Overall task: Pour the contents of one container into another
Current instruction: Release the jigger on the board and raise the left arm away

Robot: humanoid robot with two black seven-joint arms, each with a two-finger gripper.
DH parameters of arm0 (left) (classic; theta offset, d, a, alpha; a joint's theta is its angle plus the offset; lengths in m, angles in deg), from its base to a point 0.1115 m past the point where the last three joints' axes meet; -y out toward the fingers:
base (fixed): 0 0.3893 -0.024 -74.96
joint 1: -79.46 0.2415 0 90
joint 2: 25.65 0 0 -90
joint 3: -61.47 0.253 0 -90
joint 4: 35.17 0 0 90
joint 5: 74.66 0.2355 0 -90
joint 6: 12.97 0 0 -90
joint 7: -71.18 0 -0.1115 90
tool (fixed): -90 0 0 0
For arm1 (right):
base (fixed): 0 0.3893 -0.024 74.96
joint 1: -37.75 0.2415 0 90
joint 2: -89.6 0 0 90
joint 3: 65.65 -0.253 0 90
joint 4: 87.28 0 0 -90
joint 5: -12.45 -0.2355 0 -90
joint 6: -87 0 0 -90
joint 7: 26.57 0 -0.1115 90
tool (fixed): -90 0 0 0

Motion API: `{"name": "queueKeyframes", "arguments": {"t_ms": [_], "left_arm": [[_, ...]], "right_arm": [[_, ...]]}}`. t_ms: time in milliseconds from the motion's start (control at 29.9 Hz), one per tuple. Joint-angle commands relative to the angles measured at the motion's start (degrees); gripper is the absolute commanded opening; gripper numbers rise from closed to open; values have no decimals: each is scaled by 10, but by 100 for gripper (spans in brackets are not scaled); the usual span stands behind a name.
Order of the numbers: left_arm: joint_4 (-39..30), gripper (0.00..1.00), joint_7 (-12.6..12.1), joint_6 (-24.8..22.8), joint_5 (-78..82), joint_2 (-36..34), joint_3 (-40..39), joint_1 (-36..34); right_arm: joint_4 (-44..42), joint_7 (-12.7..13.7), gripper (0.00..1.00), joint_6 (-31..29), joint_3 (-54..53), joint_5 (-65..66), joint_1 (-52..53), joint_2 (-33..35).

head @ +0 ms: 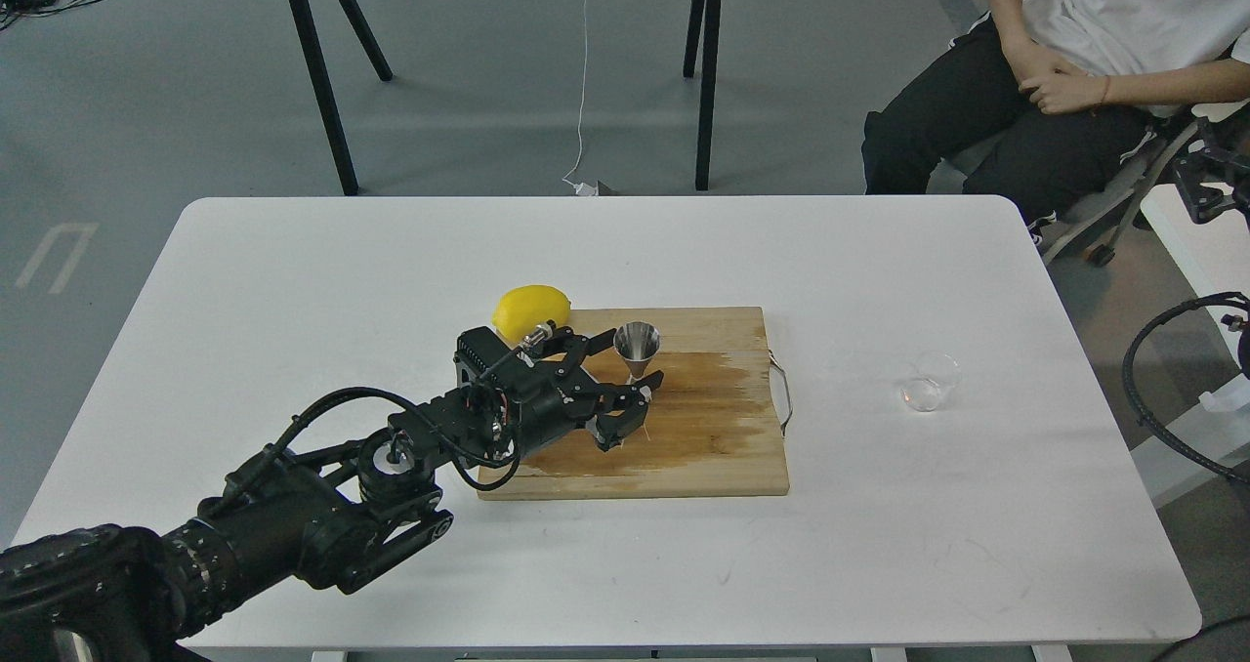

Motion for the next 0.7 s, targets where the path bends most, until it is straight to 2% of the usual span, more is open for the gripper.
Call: {"name": "queueKeyframes", "arguments": {"t_ms": [0, 268, 536, 569, 636, 669], "left_arm": [[-35, 76, 0, 0, 0, -30, -1, 14], [-77, 76, 0, 4, 0, -103, -20, 53], [-206, 81, 3, 7, -6, -189, -57, 56], [-216, 82, 9, 7, -63, -198, -58, 54], [-234, 83, 41, 7, -163, -212, -59, 48], [-237, 87, 60, 7, -210, -215, -62, 44]], "right_arm": [[0, 0, 100, 0, 0, 0, 0, -2], [0, 1, 100, 0, 2, 0, -1, 1], [0, 2, 100, 0, 5, 1, -10, 2], [0, 2, 100, 0, 6, 1, -11, 2], [2, 2, 100, 0, 7, 1, -14, 2], [2, 3, 100, 0, 7, 1, -20, 2]]}}
